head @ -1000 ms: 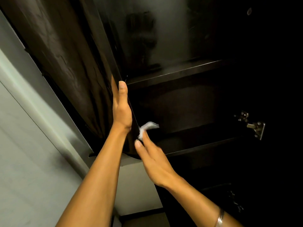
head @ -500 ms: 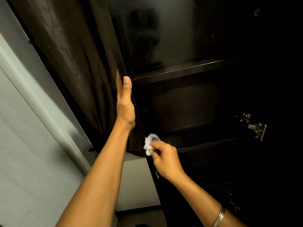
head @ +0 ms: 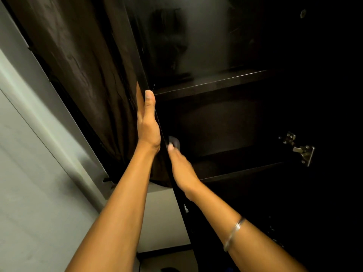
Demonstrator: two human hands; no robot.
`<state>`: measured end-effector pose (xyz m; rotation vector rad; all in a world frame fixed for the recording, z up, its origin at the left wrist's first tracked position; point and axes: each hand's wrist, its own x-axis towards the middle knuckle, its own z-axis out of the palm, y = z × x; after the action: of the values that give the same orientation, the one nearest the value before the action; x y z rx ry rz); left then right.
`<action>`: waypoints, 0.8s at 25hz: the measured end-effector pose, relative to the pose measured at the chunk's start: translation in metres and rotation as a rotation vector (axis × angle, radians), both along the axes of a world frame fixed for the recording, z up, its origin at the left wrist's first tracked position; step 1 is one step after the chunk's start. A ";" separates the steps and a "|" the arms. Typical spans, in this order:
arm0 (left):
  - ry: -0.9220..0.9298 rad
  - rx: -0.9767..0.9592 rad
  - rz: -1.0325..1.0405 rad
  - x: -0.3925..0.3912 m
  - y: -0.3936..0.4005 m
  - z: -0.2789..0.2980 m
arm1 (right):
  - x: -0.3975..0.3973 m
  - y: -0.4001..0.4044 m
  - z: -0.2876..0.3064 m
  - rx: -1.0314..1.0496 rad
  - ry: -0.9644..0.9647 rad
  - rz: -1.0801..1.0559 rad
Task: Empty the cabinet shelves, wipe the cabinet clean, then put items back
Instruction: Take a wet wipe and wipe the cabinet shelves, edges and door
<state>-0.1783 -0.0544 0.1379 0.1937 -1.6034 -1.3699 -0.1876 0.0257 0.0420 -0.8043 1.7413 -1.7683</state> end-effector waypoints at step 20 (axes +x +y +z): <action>-0.321 -0.090 0.328 0.016 0.012 -0.106 | -0.131 -0.007 -0.030 0.002 1.528 -0.369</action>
<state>-0.1622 -0.0421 0.0320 0.6204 -1.7969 -1.0479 -0.3186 0.0187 0.0115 -2.3084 2.8663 -1.2560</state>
